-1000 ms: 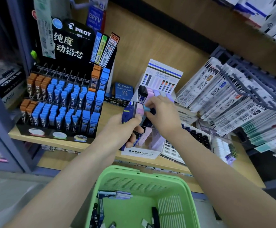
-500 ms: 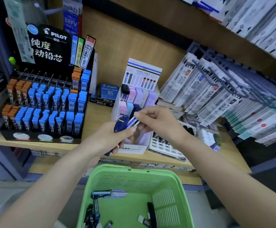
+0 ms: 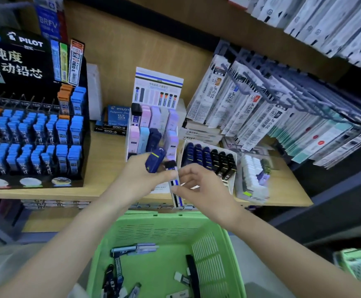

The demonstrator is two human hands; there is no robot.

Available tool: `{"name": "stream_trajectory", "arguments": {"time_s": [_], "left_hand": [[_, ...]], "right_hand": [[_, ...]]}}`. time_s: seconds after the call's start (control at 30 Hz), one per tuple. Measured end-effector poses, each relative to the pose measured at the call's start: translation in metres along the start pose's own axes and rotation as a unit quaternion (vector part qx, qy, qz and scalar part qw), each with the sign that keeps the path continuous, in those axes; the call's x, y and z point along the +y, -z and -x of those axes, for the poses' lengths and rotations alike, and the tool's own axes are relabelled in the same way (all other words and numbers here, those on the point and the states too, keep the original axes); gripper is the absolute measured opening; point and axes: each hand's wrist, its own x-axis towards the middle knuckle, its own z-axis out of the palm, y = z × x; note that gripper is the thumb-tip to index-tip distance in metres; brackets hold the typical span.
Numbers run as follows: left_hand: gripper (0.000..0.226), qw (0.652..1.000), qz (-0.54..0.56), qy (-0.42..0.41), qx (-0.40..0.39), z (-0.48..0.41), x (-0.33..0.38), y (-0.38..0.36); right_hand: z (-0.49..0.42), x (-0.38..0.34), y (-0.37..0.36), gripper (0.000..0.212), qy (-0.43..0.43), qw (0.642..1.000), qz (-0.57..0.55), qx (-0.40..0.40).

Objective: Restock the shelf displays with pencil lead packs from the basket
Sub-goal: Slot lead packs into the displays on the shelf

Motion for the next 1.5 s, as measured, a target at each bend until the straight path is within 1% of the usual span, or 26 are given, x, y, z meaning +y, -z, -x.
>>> {"name": "stream_trajectory", "arguments": {"time_s": [0.03,0.1,0.2,0.27,0.37,0.47,0.53,0.6,0.7,0.83,0.93,1.03,1.1,1.17,1.23,1.4,1.43,1.5], "left_hand": [[0.024,1.0,-0.018,-0.009,-0.011,-0.001,-0.001,-0.004],[0.018,0.999,-0.029,-0.016,-0.014,-0.002,-0.001,-0.009],[0.012,0.999,0.026,0.01,0.033,-0.005,-0.001,-0.008],[0.008,0.996,0.039,0.028,0.072,-0.009,0.0,-0.003],[0.006,0.988,0.082,0.07,0.112,-0.015,0.0,0.009],[0.005,0.982,0.099,0.079,0.142,-0.017,0.0,0.02],[0.01,0.979,0.086,0.067,0.171,-0.019,-0.004,0.026],[0.021,0.975,0.073,0.057,0.2,-0.022,-0.009,0.033],[0.033,0.972,0.051,0.053,0.222,-0.027,-0.016,0.04],[0.033,0.972,0.049,0.051,0.222,-0.028,-0.017,0.043],[0.031,0.971,0.074,0.042,0.222,-0.025,-0.013,0.045],[0.031,0.969,0.097,0.033,0.224,-0.022,-0.007,0.047],[0.022,0.969,0.113,0.032,0.218,-0.019,-0.003,0.048],[0.005,0.971,0.123,0.031,0.204,-0.015,0.0,0.048],[0.01,0.975,0.119,0.029,0.184,-0.011,0.002,0.047],[0.011,0.983,0.116,0.023,0.14,-0.006,0.005,0.045],[0.012,0.985,0.115,0.022,0.129,-0.005,0.005,0.044],[0.013,0.99,0.087,0.018,0.107,-0.003,0.004,0.044]], "right_hand": [[0.0,0.001,0.0,0.02,0.003,1.0,-0.005,0.004],[-0.002,0.003,0.0,0.026,0.004,1.0,-0.006,0.009],[-0.009,0.006,0.0,0.039,0.005,1.0,-0.008,0.028],[-0.017,0.007,-0.001,0.035,0.02,0.999,-0.009,0.048],[-0.034,0.004,-0.005,0.02,0.035,0.994,-0.028,0.095],[-0.052,0.0,-0.018,0.018,0.053,0.989,-0.051,0.127],[-0.063,-0.003,-0.028,0.013,0.069,0.988,-0.033,0.132],[-0.071,-0.004,-0.039,0.007,0.073,0.99,-0.011,0.121],[-0.079,-0.002,-0.052,0.009,0.09,0.99,0.031,0.102],[-0.082,0.002,-0.064,0.013,0.08,0.993,0.054,0.071],[-0.082,0.007,-0.068,0.015,0.09,0.988,0.098,0.082],[-0.082,0.01,-0.068,0.014,0.079,0.986,0.121,0.082],[-0.081,0.011,-0.068,0.014,0.08,0.986,0.122,0.085],[-0.082,0.012,-0.068,0.016,0.088,0.98,0.153,0.089],[-0.083,0.014,-0.068,0.016,0.094,0.973,0.19,0.095],[-0.078,0.012,-0.066,0.015,0.106,0.962,0.229,0.102],[-0.076,0.01,-0.065,0.013,0.113,0.962,0.225,0.105],[-0.071,0.002,-0.061,0.01,0.127,0.97,0.175,0.115]]}}
